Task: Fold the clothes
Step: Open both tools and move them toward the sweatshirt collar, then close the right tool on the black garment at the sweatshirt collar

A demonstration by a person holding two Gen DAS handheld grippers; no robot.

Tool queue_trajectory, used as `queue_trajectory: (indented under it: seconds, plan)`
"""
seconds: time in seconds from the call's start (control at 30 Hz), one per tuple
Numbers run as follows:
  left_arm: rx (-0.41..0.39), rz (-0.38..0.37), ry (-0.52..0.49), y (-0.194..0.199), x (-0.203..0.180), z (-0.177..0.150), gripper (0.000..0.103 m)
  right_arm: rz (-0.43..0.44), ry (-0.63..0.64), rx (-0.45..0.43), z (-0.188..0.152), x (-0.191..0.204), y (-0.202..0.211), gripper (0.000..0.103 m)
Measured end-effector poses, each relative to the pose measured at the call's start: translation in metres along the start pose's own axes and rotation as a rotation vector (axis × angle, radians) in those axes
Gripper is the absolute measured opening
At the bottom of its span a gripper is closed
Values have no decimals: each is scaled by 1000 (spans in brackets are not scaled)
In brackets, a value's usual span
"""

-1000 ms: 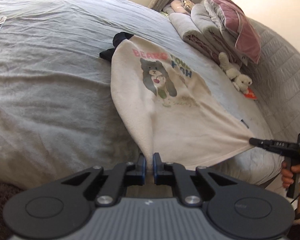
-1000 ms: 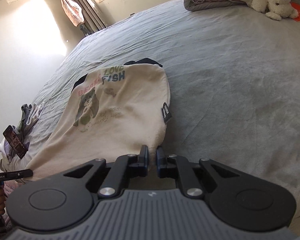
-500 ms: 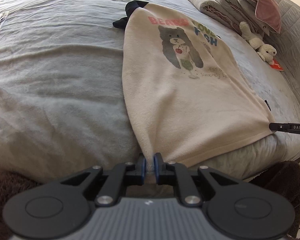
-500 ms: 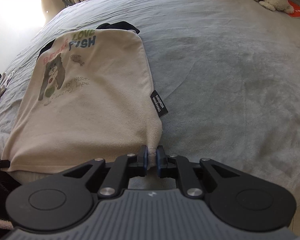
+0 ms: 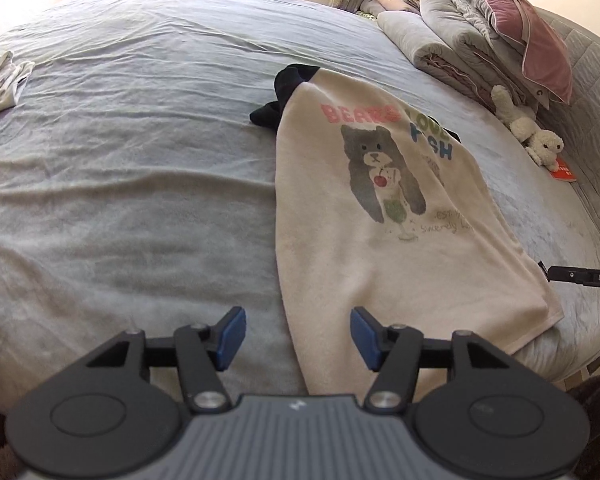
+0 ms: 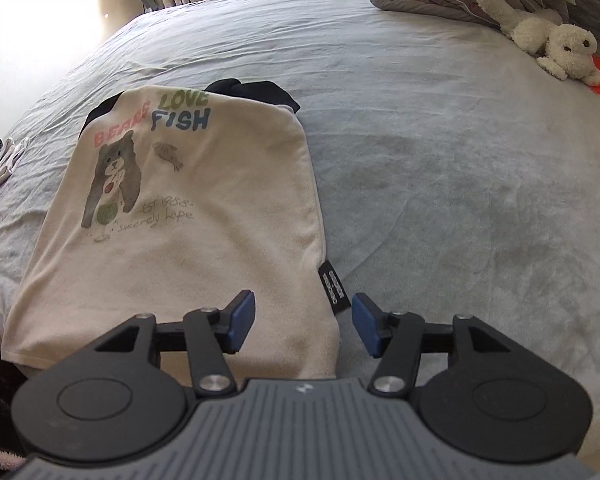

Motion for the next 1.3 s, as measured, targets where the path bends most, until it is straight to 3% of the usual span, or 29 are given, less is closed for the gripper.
queue_trajectory:
  seconds: [0.47, 0.63, 0.73, 0.87, 0.97, 1.1, 1.3]
  plan:
    - [-51, 6, -60, -21, -37, 92, 78, 64, -69, -104, 96, 39, -33, 68]
    - [-87, 23, -49, -39, -45, 114, 80, 78, -123, -179, 121, 41, -51, 72]
    - [-134, -6, -11, -52, -49, 119, 77, 60, -177, -224, 127, 25, -60, 72]
    - [-200, -46, -16, -66, -62, 128, 61, 37, -248, -285, 135, 4, -72, 72]
    - [-231, -78, -25, -75, -73, 135, 60, 22, -302, -329, 141, -11, -81, 72]
    - [-225, -119, -30, -89, -85, 137, 59, 83, -371, -346, 145, -25, -95, 72]
    - [-218, -104, -56, -104, -93, 134, 59, 95, -370, -323, 146, -27, -119, 72]
Point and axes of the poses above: each gripper's, at about its wrist camera, not at the fingertips, and y roughly against the way its jaws point, x to its left, z to its top, the point moved 7 cm from there along -y, roughly the way its jaws point, and after that the axes turned 12 degrees about z, right-handed, at the moved point
